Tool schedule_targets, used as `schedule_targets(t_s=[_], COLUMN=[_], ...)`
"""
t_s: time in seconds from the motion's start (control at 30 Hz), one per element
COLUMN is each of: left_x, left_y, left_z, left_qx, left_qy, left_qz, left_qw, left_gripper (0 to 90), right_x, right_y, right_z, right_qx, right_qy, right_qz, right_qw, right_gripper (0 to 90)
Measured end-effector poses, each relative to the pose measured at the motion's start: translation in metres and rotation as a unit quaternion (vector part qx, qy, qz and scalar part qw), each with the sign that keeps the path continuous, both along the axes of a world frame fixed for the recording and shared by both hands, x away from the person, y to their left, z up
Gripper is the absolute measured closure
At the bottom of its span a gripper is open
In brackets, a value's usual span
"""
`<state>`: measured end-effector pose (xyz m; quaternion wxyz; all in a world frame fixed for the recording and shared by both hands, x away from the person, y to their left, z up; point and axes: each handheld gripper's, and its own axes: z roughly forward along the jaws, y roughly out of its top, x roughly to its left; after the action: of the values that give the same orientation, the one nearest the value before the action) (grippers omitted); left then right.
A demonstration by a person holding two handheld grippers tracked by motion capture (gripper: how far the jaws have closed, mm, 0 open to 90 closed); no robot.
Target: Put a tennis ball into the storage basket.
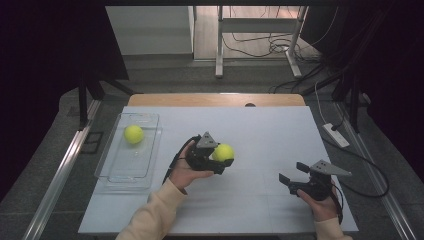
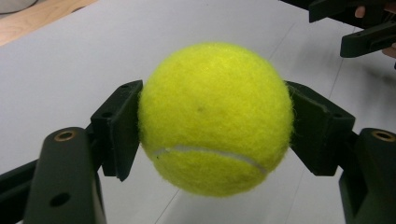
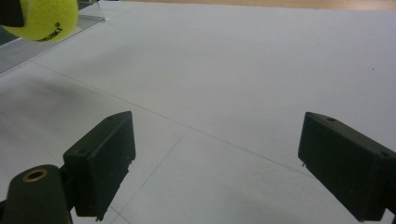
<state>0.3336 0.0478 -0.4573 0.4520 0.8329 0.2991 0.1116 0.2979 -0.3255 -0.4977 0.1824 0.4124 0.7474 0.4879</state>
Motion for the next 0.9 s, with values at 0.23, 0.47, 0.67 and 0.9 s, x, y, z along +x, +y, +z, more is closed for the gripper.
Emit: schedule_targets(t_s=[0.23,0.47,0.67,0.9], left_x=[-0.002,-0.002,-0.003,-0.003], left_y=[0.009,0.014,0.022,0.033], left_z=[0.002,0.003,0.003,0.009], left_qx=[-0.004,-0.008,-0.014,-0.026], left_qy=[-0.005,-0.007,-0.005,-0.011], left_qz=[0.006,0.010,0.019,0.027], left_qw=[1.0000,0.9999,0.9997,0.9992], left_gripper=[26.7,26.7,26.7,26.7], right_x=[-0.001,-0.001,-0.002,-0.002], right_y=[0.000,0.000,-0.001,-0.001], right_z=[0.001,0.000,0.000,0.001], right_qx=[0.000,-0.001,-0.001,-0.001], right_qy=[-0.001,-0.001,-0.002,-0.002], right_qz=[-0.001,-0.001,-0.001,-0.002], right_qw=[1.0000,1.0000,1.0000,1.0000], right_gripper=[11.0,11.0,11.0,11.0])
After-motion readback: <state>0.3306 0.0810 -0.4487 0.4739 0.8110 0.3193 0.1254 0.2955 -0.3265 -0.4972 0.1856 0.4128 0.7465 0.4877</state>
